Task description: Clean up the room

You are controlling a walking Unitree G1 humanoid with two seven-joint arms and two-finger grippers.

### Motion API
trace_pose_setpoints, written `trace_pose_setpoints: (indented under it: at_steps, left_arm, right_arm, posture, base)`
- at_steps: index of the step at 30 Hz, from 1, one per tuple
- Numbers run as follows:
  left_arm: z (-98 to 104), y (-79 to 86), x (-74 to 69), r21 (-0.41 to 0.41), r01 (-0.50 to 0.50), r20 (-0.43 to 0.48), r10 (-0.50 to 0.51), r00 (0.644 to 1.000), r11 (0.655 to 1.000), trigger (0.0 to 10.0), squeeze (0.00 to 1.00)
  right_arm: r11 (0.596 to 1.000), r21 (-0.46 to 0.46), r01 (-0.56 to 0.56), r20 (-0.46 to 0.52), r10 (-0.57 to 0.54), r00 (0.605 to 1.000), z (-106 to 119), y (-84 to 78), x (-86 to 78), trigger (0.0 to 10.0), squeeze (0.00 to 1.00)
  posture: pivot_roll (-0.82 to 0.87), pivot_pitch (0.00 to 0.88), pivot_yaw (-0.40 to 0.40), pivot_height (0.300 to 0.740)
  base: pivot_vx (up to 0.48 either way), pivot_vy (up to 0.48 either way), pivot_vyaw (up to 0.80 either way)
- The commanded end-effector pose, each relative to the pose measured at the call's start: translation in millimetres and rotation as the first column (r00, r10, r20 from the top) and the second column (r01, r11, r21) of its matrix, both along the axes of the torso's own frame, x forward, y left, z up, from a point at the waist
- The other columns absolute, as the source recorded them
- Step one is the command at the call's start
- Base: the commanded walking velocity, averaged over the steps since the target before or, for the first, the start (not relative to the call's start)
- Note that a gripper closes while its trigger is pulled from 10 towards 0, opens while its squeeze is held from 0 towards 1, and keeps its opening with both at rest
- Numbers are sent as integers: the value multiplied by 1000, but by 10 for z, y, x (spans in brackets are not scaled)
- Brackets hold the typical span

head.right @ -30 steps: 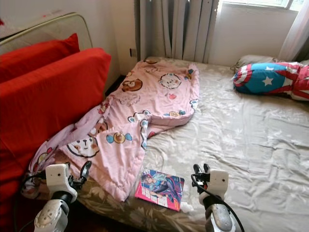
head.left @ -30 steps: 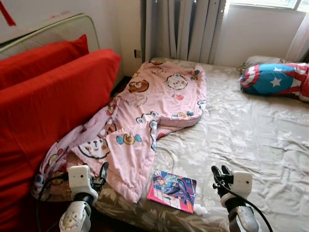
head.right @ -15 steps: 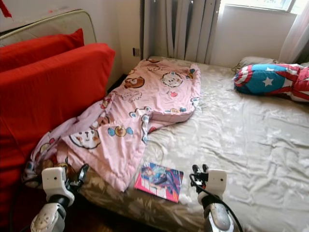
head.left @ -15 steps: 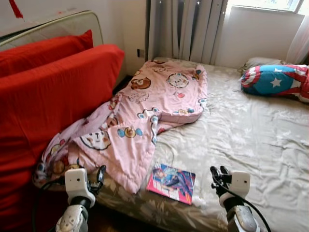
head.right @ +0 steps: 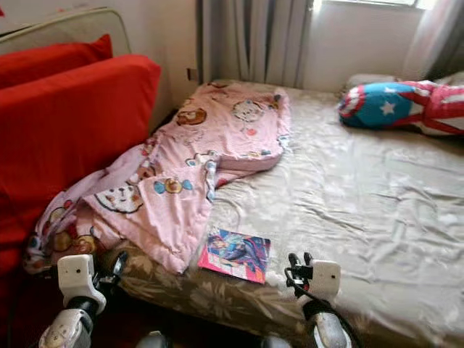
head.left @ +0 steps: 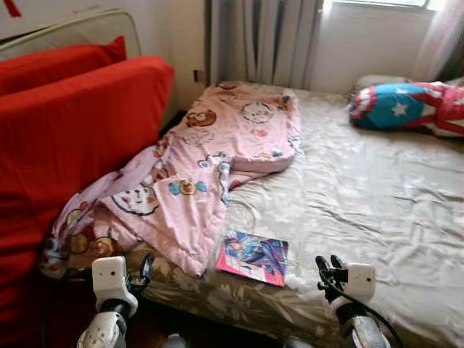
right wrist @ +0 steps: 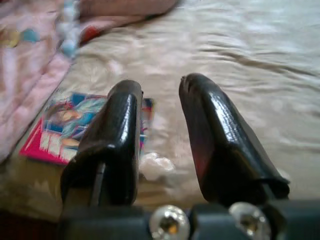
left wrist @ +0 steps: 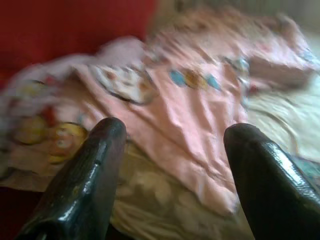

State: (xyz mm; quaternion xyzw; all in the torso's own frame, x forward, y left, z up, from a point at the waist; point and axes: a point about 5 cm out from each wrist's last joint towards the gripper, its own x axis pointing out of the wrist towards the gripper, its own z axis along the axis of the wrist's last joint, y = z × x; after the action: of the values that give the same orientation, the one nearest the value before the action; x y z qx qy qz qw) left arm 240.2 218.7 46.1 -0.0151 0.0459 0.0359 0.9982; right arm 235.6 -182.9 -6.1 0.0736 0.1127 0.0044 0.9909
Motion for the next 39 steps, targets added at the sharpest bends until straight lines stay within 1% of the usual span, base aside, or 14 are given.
trace_pose_setpoints:
  at_steps: [1,8,14,17,20,23,27,32,37,39]
  left_arm:
    - [-94,12,-69,-10,-7,-48,6,999,1000,10000,0]
    - [-103,-13,-84,-21,-13,-54,12,998,1000,10000,0]
    - [-115,-11,-109,-25,-20,-57,18,998,999,10000,0]
    - [-113,-4,-106,-26,-23,-57,21,998,999,10000,0]
    - [-101,6,-86,-25,-24,-55,22,998,999,10000,0]
    - [-87,11,-69,-25,-27,-51,25,998,999,10000,0]
    - [-79,12,-58,-26,-29,-49,28,998,999,10000,0]
    - [-65,15,-41,-30,-35,-43,34,998,999,10000,0]
    - [-57,7,-22,-34,-39,-37,38,999,999,10000,0]
    - [-60,2,-17,-35,-41,-38,39,999,999,10000,0]
  right_arm:
    - [1000,13,-11,4,11,1000,10,37,19,10000,0]
    - [1000,11,-24,-1,24,1000,3,29,20,10000,0]
    - [999,-25,-35,0,35,999,5,11,17,10000,0]
    - [999,-26,-39,-2,39,999,1,22,25,10000,0]
    - [999,0,-34,2,34,999,15,48,55,10000,0]
    - [999,-14,-42,7,42,999,24,61,68,10000,0]
    - [1000,0,-21,-2,21,1000,9,44,63,10000,0]
    - [1000,4,-29,-15,29,999,-14,41,58,10000,0]
    - [999,21,-27,-31,27,999,-28,45,88,10000,0]
    - [999,31,-43,-41,44,998,-37,62,106,10000,0]
  posture:
    - [60,0,-17,652]
    - [59,0,-23,652]
    - [59,0,-26,652]
    - [64,0,-27,652]
    - [64,0,-28,652]
    - [63,0,-26,652]
    - [66,0,-23,652]
    - [69,0,-23,652]
    - [71,0,-29,652]
    - [70,0,-32,652]
  base:
    - [0,0,0]
    - [0,0,0]
    - [0,0,0]
    - [251,0,0]
    - [284,0,0]
    - [315,0,0]
    - [336,0,0]
    - [342,0,0]
    - [339,0,0]
    - [0,0,0]
